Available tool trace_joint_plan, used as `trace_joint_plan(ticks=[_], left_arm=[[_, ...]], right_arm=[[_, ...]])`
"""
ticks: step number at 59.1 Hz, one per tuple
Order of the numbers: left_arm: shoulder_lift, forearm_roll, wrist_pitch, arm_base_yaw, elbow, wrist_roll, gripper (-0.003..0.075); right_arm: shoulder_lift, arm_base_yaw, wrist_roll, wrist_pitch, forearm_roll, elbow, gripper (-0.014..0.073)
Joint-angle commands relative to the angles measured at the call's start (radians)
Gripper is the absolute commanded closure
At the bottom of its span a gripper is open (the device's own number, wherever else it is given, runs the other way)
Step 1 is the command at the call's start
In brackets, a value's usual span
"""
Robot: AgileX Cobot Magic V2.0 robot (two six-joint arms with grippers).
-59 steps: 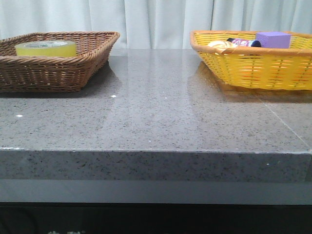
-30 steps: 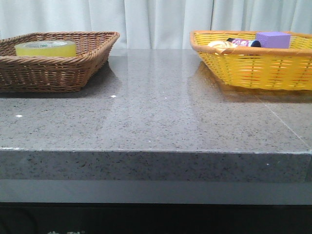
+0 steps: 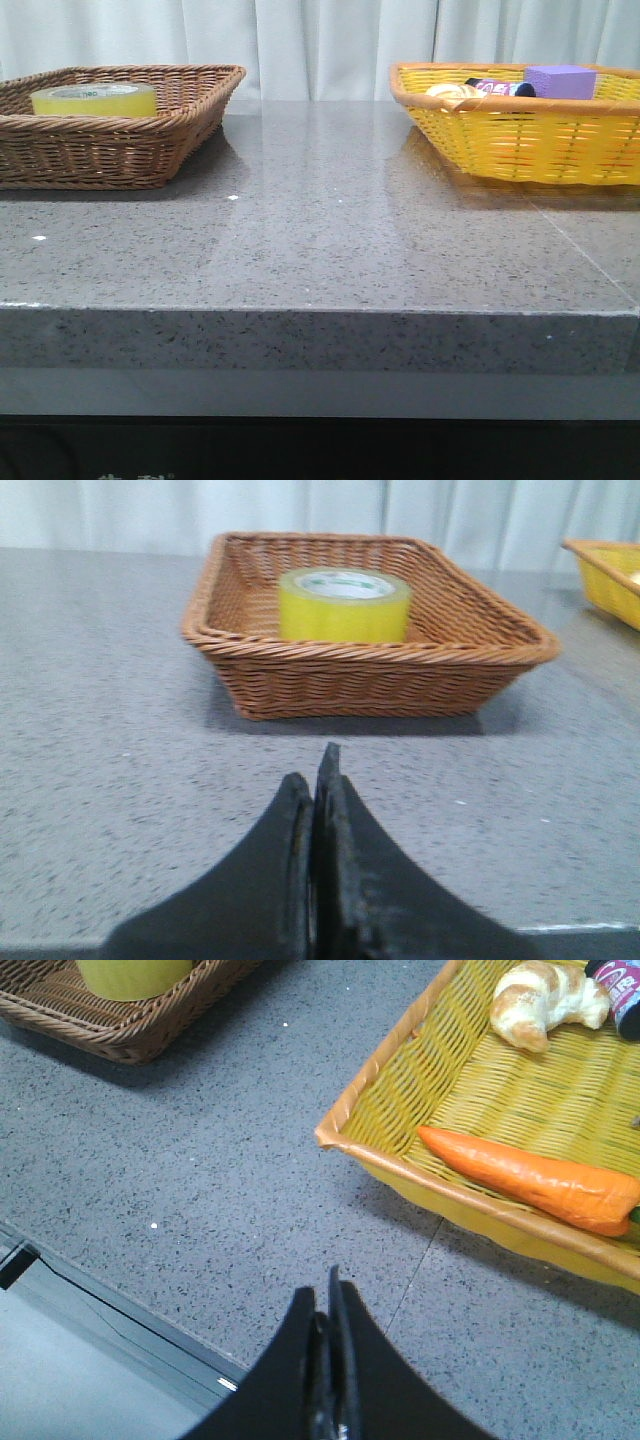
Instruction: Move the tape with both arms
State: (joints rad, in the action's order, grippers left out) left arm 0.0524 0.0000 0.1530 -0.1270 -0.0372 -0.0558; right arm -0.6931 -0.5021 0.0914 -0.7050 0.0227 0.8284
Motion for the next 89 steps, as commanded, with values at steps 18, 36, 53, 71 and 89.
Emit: trace_joint_plan(ticks=[18, 36, 53, 71, 89], left_arm=[[-0.079, -0.008, -0.217, 0.053, 0.086, -0.011, 0.074], [-0.077, -0.008, -0.217, 0.049, 0.086, -0.011, 0.074], [-0.077, -0.008, -0.217, 0.049, 0.086, -0.011, 0.074], [-0.077, -0.008, -0.217, 0.049, 0.086, -0.011, 0.074], [-0.077, -0.008, -0.217, 0.049, 0.086, -0.011, 0.074]], right_arm=[[0.002, 0.004, -0.002, 0.068, 0.014, 0.025, 0.0661], [0.002, 0.004, -0.002, 0.068, 0.014, 0.025, 0.0661], [0.002, 0.004, -0.002, 0.068, 0.014, 0.025, 0.0661], [0.002, 0.004, -0.002, 0.068, 0.014, 0.025, 0.0661], [0.123, 0.087, -0.016, 0.121, 0.033, -0.079, 0.0661]])
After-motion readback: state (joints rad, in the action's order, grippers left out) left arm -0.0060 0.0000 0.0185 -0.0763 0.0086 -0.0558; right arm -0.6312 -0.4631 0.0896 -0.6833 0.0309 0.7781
